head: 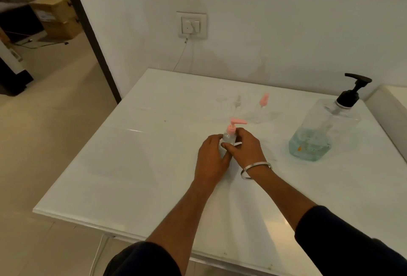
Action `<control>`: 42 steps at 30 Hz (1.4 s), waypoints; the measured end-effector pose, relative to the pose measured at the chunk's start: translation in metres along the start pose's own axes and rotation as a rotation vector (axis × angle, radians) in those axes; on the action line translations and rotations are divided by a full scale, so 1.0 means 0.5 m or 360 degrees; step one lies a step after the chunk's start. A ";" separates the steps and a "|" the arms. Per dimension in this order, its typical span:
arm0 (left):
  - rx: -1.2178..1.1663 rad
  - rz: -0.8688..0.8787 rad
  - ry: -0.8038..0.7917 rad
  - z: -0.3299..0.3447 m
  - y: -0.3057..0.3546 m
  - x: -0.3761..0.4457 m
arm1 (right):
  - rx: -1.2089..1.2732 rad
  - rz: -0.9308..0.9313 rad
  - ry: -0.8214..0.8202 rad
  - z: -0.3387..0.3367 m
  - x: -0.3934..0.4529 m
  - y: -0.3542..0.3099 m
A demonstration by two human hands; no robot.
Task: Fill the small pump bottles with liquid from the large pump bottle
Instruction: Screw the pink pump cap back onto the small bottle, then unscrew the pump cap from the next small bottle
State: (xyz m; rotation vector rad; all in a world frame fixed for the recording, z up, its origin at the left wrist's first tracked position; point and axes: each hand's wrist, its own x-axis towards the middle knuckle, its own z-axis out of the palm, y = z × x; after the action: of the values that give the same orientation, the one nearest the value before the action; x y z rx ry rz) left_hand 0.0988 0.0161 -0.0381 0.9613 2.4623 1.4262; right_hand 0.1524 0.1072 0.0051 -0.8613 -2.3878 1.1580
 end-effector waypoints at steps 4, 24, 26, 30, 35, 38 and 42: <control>0.0400 0.0116 0.0029 -0.006 -0.051 0.042 | -0.0034 -0.0088 0.0026 0.026 0.049 -0.012; 0.0632 0.0114 -0.0040 -0.013 -0.110 0.126 | -0.0097 -0.0003 0.0139 0.116 0.190 -0.055; 0.0613 0.0115 -0.0035 -0.015 -0.108 0.126 | -0.0020 0.0053 0.0141 0.117 0.181 -0.051; 0.0647 0.0147 0.0017 -0.016 -0.107 0.122 | 0.0161 0.0120 0.0162 0.113 0.140 -0.027; 0.0738 0.0175 0.0039 -0.016 -0.098 0.114 | 0.0161 0.0173 0.0402 0.082 0.106 0.017; 0.0755 0.0145 0.0041 -0.012 -0.086 0.110 | 0.0076 0.0263 0.0562 0.059 0.118 0.035; 0.0707 0.0073 0.0053 0.017 -0.053 0.103 | 0.0054 0.0295 0.0578 0.050 0.146 0.044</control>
State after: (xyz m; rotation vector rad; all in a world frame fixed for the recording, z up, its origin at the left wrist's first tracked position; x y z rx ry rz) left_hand 0.0496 0.0432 -0.0546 1.0789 2.8635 0.9229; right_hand 0.0917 0.1508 -0.0241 -1.1896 -2.0236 1.0017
